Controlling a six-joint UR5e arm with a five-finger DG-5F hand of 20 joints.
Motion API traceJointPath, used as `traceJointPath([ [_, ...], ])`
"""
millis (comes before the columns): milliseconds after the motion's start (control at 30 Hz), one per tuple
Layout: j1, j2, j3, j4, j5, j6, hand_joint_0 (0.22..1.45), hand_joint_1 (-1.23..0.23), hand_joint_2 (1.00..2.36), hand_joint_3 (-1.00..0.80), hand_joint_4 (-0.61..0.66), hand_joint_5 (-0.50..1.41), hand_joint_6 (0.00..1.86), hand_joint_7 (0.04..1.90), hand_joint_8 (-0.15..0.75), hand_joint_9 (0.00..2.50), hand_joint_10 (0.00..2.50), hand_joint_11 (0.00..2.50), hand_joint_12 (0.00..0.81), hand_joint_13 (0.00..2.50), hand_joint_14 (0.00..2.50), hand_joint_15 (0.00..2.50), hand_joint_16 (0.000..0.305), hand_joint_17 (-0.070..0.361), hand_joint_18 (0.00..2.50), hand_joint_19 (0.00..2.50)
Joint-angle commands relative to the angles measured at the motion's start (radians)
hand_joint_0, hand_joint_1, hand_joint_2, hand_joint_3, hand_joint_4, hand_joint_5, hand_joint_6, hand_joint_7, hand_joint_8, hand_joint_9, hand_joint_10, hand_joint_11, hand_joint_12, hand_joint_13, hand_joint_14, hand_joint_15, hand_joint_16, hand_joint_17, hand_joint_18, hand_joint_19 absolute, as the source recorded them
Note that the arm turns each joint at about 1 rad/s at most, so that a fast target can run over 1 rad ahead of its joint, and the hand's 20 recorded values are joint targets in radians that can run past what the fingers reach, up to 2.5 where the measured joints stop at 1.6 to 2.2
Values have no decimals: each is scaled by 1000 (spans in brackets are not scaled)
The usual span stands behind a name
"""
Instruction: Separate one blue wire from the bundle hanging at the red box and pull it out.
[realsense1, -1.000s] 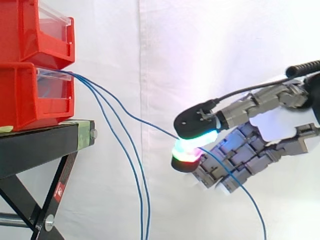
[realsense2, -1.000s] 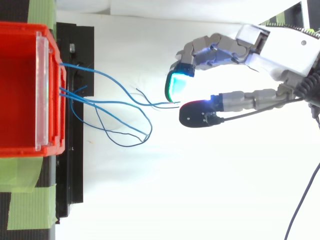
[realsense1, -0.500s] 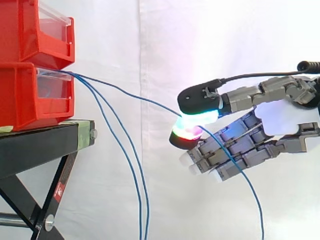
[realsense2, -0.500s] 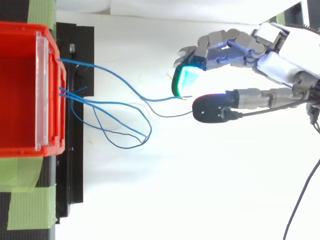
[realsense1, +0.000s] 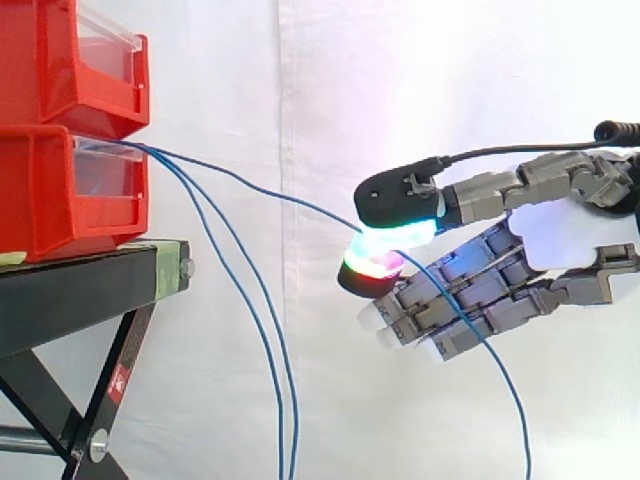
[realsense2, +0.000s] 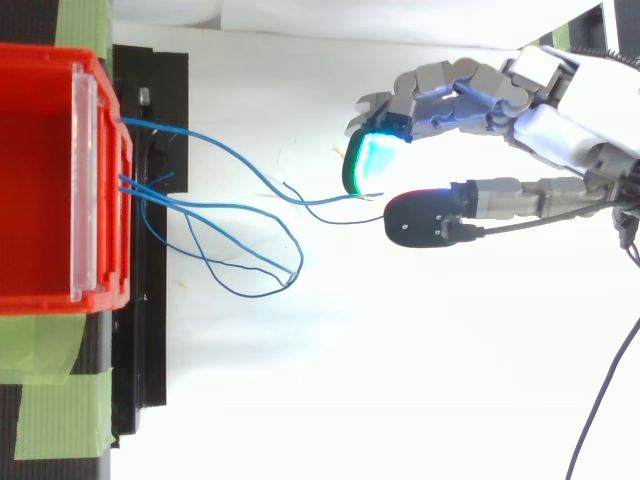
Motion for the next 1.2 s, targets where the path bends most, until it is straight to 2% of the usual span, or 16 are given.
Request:
traceJointPath([
  [0,0,2,0,-1,0,0,614,-746,1005,175,-33,-133,863,1335,319,471,7,312,407,213,6,201,62,140,310,444],
  [633,0,2,0,-1,2,0,613,-739,1005,151,-72,-137,867,1332,317,526,8,354,397,215,6,198,60,135,271,394],
  [800,-2,0,0,-1,0,0,614,-738,1003,144,-68,-138,872,1293,352,530,8,354,431,213,5,179,64,144,262,380],
  [933,-2,0,0,-1,-2,0,610,-739,1004,160,-75,-137,869,1322,326,555,9,390,407,214,6,192,62,139,260,395],
  [1167,0,0,0,-1,-2,0,612,-745,1003,156,-81,-136,869,1315,331,560,9,383,415,227,6,187,62,139,269,382],
])
